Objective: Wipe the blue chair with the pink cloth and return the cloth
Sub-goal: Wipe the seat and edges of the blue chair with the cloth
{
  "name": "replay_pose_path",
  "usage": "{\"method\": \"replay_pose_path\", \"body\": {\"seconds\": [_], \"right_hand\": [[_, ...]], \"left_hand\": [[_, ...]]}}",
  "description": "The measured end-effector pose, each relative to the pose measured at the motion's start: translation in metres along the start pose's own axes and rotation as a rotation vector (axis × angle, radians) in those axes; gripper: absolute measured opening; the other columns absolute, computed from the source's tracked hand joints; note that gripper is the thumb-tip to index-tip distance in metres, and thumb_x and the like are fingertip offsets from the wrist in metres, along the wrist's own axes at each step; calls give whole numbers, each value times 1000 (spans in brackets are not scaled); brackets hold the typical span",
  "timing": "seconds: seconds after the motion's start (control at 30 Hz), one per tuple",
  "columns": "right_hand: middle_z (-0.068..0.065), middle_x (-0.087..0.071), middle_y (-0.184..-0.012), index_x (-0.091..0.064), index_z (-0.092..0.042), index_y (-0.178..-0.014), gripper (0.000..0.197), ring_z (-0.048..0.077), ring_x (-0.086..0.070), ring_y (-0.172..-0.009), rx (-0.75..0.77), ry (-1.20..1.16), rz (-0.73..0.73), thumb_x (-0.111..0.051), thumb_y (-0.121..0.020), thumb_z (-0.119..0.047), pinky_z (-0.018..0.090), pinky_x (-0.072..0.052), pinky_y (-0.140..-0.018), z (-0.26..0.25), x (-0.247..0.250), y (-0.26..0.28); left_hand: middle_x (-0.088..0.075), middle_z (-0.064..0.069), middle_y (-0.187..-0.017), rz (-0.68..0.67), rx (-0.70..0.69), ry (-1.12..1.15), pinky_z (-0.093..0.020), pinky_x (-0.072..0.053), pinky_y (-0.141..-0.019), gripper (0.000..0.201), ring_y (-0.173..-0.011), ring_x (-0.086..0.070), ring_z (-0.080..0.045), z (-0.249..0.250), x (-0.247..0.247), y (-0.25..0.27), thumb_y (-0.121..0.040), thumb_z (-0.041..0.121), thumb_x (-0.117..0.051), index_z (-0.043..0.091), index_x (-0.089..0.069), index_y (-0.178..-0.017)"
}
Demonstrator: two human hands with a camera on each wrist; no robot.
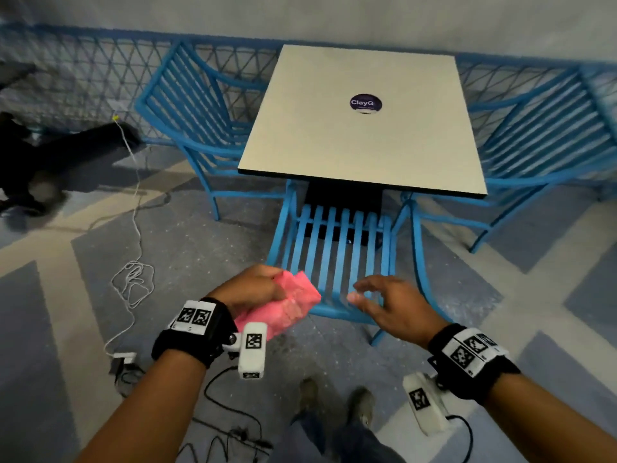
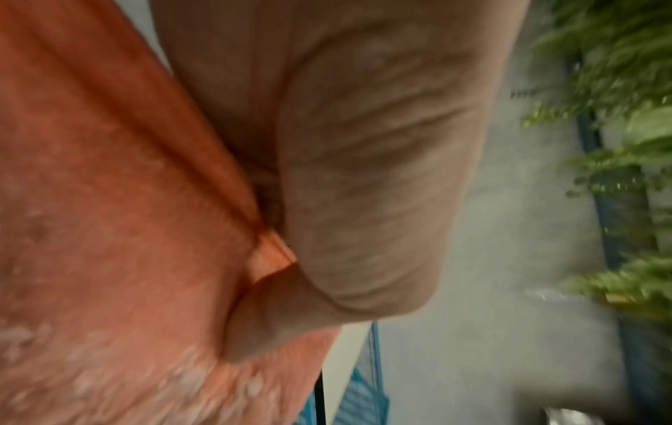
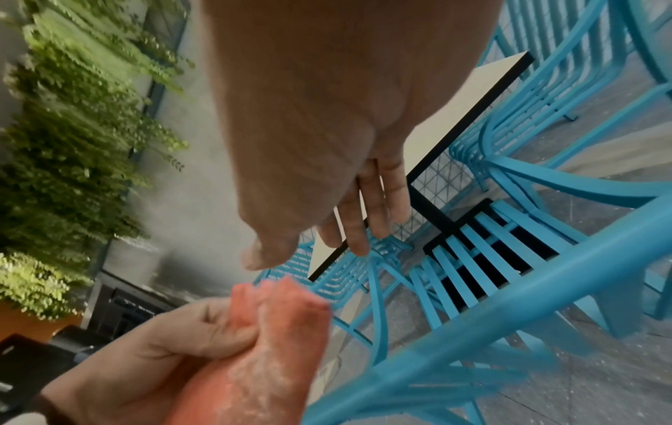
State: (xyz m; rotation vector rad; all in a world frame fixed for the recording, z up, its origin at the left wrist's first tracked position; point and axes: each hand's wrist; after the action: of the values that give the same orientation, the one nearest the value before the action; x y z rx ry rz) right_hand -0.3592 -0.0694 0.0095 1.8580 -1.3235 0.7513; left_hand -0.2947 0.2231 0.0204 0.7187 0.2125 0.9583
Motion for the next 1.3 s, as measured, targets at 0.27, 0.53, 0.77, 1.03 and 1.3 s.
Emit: {"method": "replay_pose_path", "body": {"seconds": [0.27,0.53,0.77,1.03,1.3], "right_hand": [[-11,-72,-92,-67,-31,-106,43,5,-65,-80,-94,-160,89,-58,-85,-68,33,-55,-72,51,35,53],[-10,-74,-79,-75,-29,-89,23,8,-68,-75,-423,-234,332,-74,-79,-51,35,-55,-73,142,76,122],[-1,-70,-119,-64,-21,-124,51,18,-66,-104,-646,-157,675,-66,-87,-57,34,-51,-88,206,74,159],[6,-67,-127,-62,-15,-128,44,26,-63,-112,-726,-184,687,-51,-98,-45,38,-48,-96,237,46,185],[5,-70,-120,-65,-16,-121,41,25,-60,-111,-713,-187,670,-48,-100,-47,38,-47,-94,244,41,186]], "left_hand": [[-79,-5,-102,-398,-89,-375,-52,-59,-91,24,-96,-76,-28,81,-145,-47,-82,29,-82,25,-72,-104],[-78,-2,-100,-582,-150,-722,-39,-63,-84,28,-90,-75,-20,120,-255,-92,-84,36,-81,20,-72,-105],[-66,2,-77,-253,-538,-1041,-33,-45,-66,25,-80,-66,-24,154,-325,-151,-93,41,-65,24,-64,-75],[-77,5,-103,-465,-588,-1324,-29,-46,-76,24,-94,-69,-19,134,-378,-180,-95,46,-61,41,-72,-115],[-71,-16,-114,-559,-614,-1805,-38,-48,-81,29,-107,-67,-36,96,-421,-152,-97,27,-56,10,-68,-117]]}}
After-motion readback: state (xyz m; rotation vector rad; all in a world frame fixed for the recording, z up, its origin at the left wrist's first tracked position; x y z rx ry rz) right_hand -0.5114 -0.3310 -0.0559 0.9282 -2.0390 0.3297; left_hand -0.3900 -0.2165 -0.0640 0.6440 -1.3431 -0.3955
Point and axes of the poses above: each hand's wrist, its own y-axis away from the middle knuckle, its own x-axis out of the back of the hand, z = x × y
